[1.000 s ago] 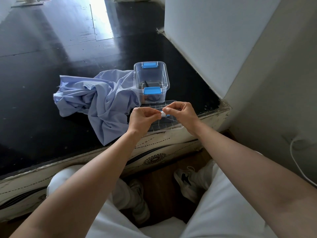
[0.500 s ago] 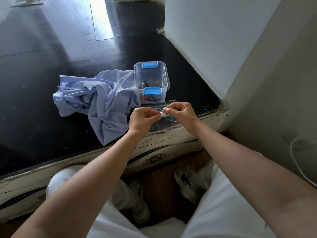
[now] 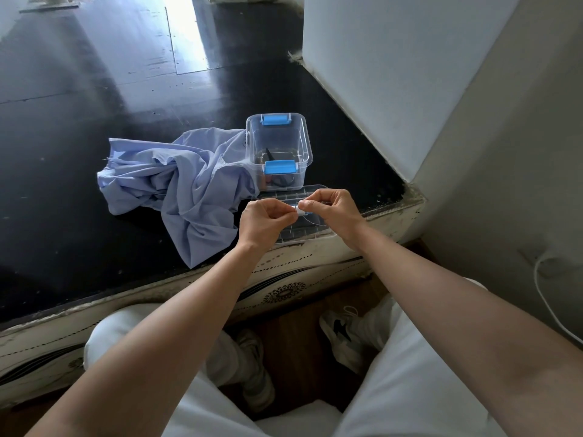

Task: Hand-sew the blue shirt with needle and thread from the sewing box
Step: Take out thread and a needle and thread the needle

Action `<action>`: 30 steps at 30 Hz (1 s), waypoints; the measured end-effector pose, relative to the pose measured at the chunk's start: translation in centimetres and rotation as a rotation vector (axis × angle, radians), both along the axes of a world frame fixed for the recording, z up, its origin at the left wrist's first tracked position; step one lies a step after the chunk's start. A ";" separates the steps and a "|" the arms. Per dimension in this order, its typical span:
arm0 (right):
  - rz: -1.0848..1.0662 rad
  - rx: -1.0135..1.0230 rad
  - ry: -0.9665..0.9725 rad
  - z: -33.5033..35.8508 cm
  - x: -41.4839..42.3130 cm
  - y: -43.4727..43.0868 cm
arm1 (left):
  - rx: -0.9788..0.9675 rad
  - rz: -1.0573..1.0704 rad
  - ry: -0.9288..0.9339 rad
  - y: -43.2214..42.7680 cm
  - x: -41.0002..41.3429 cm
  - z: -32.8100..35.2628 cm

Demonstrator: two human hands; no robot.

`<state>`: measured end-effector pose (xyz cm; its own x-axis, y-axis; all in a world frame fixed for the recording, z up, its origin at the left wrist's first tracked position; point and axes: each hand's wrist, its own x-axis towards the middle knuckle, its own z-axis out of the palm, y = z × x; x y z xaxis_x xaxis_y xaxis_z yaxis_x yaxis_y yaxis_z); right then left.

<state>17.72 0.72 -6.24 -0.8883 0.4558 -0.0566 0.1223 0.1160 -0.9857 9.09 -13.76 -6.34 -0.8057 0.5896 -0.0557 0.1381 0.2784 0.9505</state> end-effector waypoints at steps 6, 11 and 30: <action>0.000 -0.004 -0.003 -0.1 0.0 0.0 | -0.003 -0.005 0.002 0.0 -0.1 -0.2; -0.003 0.000 -0.004 -0.1 0.0 0.0 | 0.000 -0.007 -0.002 0.0 -0.1 -0.3; -0.012 0.004 -0.013 -0.2 -0.2 0.1 | 0.022 -0.006 -0.023 0.0 0.0 -0.2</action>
